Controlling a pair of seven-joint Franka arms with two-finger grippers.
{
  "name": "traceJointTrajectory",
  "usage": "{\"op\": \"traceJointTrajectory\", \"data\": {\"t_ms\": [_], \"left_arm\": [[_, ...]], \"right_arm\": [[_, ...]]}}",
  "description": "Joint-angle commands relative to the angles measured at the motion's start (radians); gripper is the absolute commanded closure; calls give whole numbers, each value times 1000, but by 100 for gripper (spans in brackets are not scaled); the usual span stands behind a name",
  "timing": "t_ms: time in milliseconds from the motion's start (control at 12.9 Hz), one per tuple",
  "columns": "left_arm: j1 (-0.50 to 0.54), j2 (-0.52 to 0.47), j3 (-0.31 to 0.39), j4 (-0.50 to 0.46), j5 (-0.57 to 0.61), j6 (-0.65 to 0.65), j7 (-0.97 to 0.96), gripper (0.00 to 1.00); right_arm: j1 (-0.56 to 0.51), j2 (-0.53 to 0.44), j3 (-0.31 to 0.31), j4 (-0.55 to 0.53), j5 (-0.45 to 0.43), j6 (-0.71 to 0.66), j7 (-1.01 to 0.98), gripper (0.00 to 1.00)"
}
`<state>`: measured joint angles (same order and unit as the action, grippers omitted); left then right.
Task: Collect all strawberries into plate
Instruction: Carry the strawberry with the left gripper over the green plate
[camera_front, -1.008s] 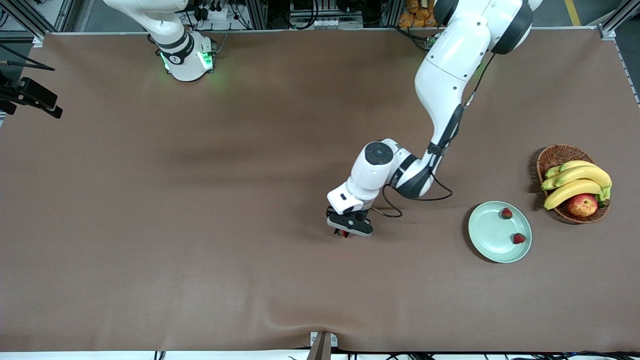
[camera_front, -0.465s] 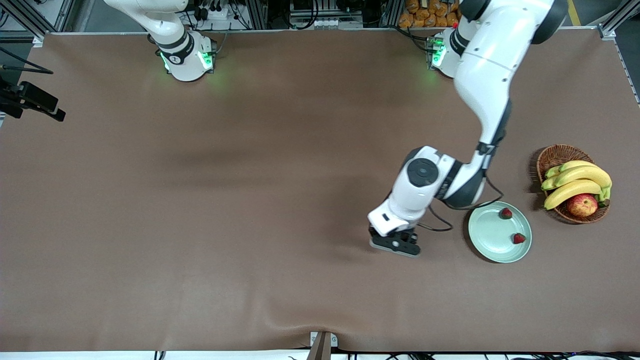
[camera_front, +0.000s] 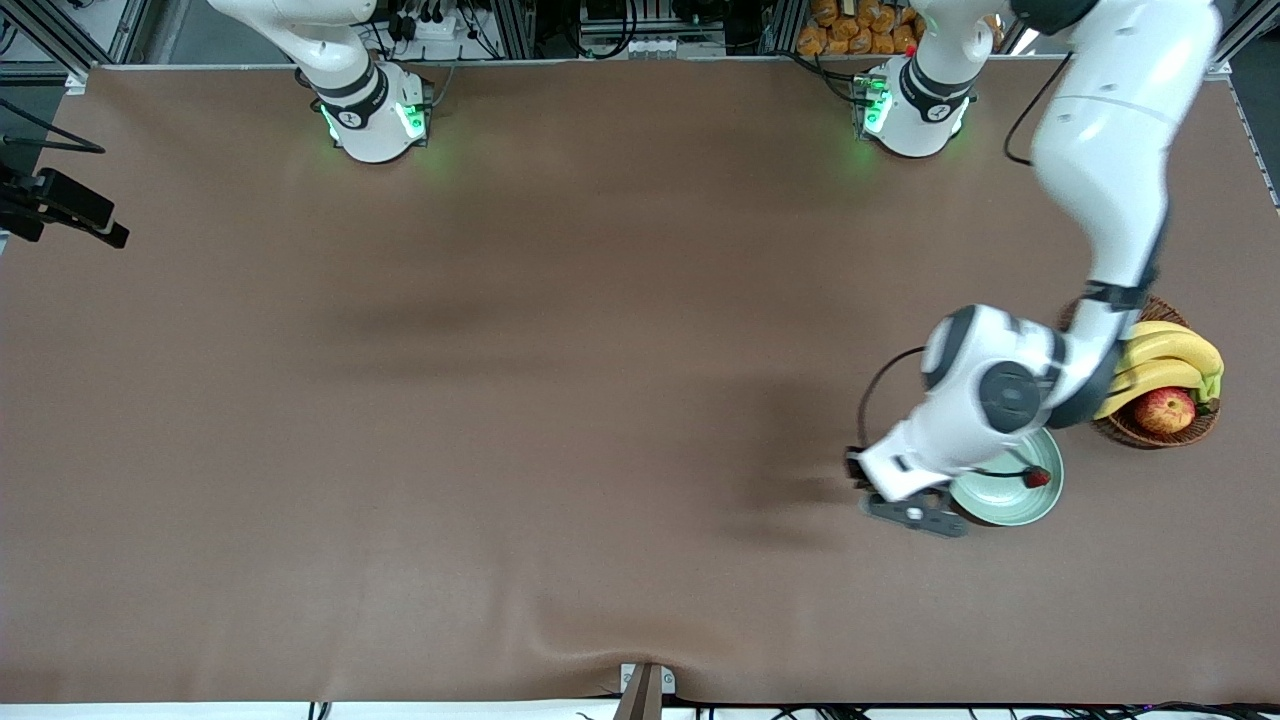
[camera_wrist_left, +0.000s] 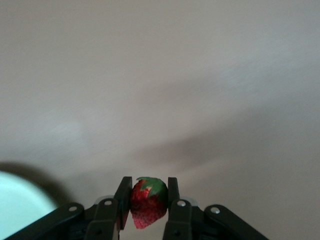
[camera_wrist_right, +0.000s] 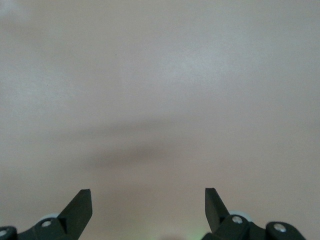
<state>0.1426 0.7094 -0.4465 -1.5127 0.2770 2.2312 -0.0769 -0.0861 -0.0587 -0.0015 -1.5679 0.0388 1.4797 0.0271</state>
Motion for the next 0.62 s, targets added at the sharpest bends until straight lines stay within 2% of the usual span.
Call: {"op": "traceJointTrajectory", "data": {"t_ms": [0, 310, 465, 543], "left_arm": [[101, -33, -27, -64, 16, -27, 83, 97], [161, -19, -11, -76, 30, -27, 101, 94], [189, -2, -1, -77, 100, -21, 103, 92], [205, 7, -1, -77, 126, -18, 103, 87]], "right_arm": [[-15, 25, 14, 37, 3, -4, -12, 0], [-4, 30, 17, 42, 10, -4, -13, 0], [34, 33, 20, 42, 1, -4, -19, 0], [49, 34, 20, 42, -14, -4, -18, 0]]}}
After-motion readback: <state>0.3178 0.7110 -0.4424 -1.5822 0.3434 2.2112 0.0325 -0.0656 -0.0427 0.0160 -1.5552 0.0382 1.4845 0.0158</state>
